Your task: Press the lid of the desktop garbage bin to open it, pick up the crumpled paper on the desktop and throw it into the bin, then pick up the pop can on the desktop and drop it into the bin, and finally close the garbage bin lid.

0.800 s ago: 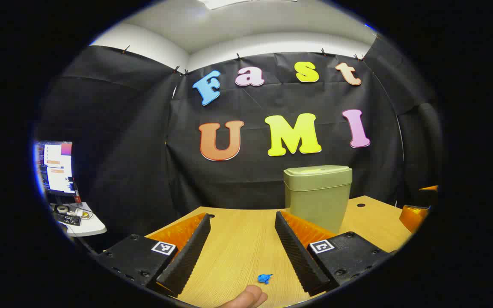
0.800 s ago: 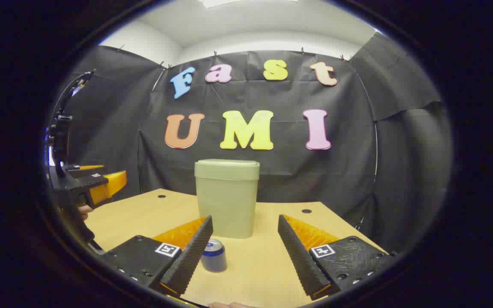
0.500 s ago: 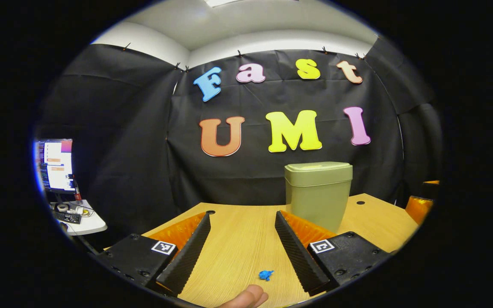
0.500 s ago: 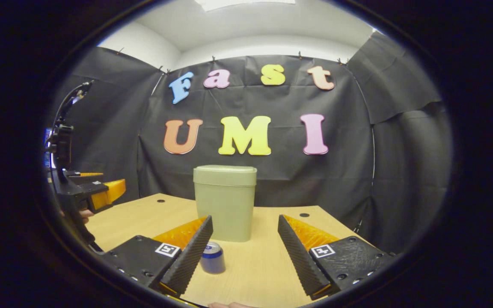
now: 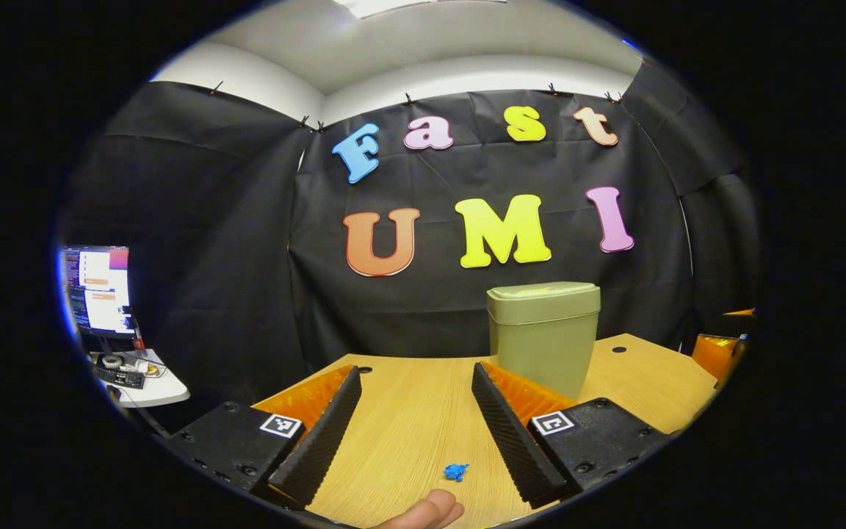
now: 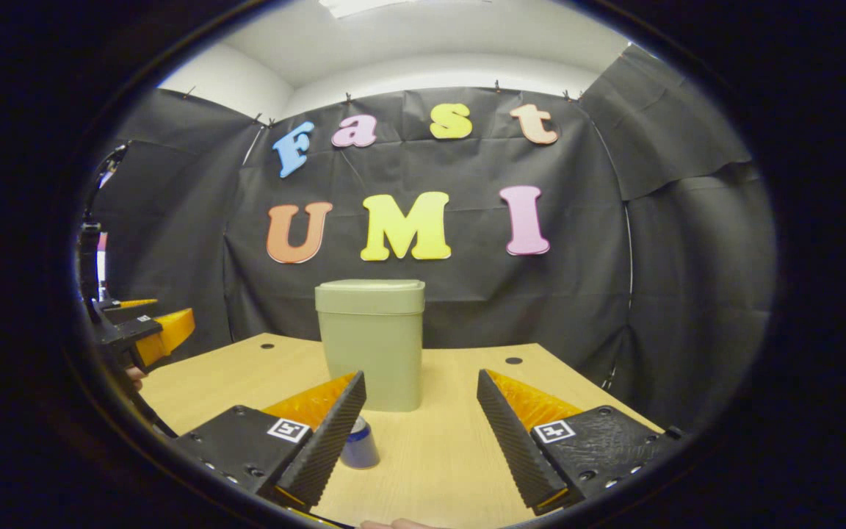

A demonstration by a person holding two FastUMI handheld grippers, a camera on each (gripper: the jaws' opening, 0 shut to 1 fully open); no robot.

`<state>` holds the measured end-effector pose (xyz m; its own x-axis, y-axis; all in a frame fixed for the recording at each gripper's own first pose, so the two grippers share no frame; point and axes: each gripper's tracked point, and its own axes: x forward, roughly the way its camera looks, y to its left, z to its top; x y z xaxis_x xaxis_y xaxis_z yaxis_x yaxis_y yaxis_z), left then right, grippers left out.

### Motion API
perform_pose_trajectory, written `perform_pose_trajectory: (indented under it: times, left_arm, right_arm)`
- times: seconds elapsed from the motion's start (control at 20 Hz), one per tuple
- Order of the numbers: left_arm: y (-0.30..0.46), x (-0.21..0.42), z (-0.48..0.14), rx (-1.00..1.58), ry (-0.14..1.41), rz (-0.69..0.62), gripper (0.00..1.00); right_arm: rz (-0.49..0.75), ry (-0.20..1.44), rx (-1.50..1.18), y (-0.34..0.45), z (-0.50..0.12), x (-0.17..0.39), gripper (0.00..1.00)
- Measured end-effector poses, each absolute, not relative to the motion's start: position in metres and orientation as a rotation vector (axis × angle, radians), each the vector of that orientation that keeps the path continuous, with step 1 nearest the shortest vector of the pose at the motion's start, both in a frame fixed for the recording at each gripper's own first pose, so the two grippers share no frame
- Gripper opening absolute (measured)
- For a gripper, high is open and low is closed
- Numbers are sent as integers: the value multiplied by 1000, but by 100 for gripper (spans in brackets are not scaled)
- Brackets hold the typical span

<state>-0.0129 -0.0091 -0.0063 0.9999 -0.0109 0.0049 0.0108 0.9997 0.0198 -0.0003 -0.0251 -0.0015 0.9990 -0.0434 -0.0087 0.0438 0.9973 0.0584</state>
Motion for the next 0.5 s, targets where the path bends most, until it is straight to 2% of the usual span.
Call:
perform_pose_trajectory:
  times: [0.5]
  left_arm:
    - [-14, -8, -15, 19, 15, -20, 98]
  right_arm:
    - [-51, -18, 41, -32, 8, -3, 96]
